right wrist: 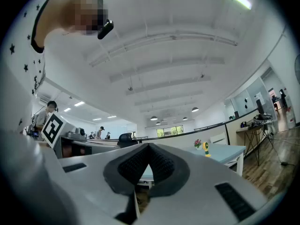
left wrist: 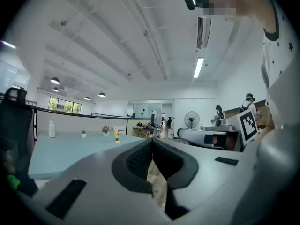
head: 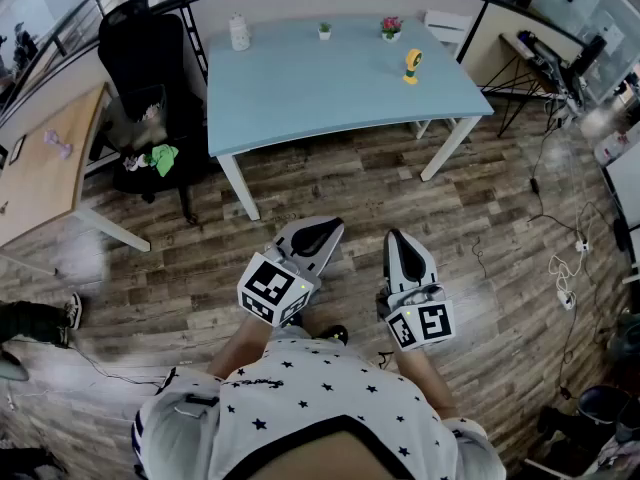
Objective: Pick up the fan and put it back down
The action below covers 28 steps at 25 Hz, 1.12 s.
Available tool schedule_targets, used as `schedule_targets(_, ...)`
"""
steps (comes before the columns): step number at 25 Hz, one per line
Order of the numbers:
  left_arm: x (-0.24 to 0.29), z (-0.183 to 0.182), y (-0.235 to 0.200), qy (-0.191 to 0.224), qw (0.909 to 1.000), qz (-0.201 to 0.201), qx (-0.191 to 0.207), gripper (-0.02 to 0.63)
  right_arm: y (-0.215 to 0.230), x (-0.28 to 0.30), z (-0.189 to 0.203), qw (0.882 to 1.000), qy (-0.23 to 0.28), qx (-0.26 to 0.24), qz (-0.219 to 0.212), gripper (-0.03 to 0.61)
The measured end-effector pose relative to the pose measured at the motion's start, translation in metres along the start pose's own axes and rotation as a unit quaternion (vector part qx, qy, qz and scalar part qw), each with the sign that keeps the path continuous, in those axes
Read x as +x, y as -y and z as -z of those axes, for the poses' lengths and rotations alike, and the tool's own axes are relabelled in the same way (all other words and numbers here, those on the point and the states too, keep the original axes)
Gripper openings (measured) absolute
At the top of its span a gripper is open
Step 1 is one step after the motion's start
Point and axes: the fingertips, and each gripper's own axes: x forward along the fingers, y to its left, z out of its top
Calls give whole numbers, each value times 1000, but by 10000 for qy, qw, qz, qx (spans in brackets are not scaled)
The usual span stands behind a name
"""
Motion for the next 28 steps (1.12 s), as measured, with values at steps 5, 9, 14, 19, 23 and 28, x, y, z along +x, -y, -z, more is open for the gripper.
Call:
schedule_targets(5,0,1,2,-18,10000,-32,-32,28,3,-4,1,10000,8,36,3,-8)
schedule_targets(9,-1,1,2,-26,10000,-79,-44,28,2,-2,3,9999,-51,82,-68,-8)
schedule_targets(14,6,2,9,-40,10000,-55,-35,28,10,-6,2,9999,-45,132,-93,-8)
schedule_targets(19,21,5,21,-110,9999,13,0,28,24,-18,3,9999,-36,156,-18,-8)
schedule_targets(23,37,5,32,-121,9999,89,20,28,42,-29,4,9998,-42,182,70,-8)
schedule_targets(28,58,4,53,-109,9998,183,63,28,62,-47,-2,9997,-1,207,160,5)
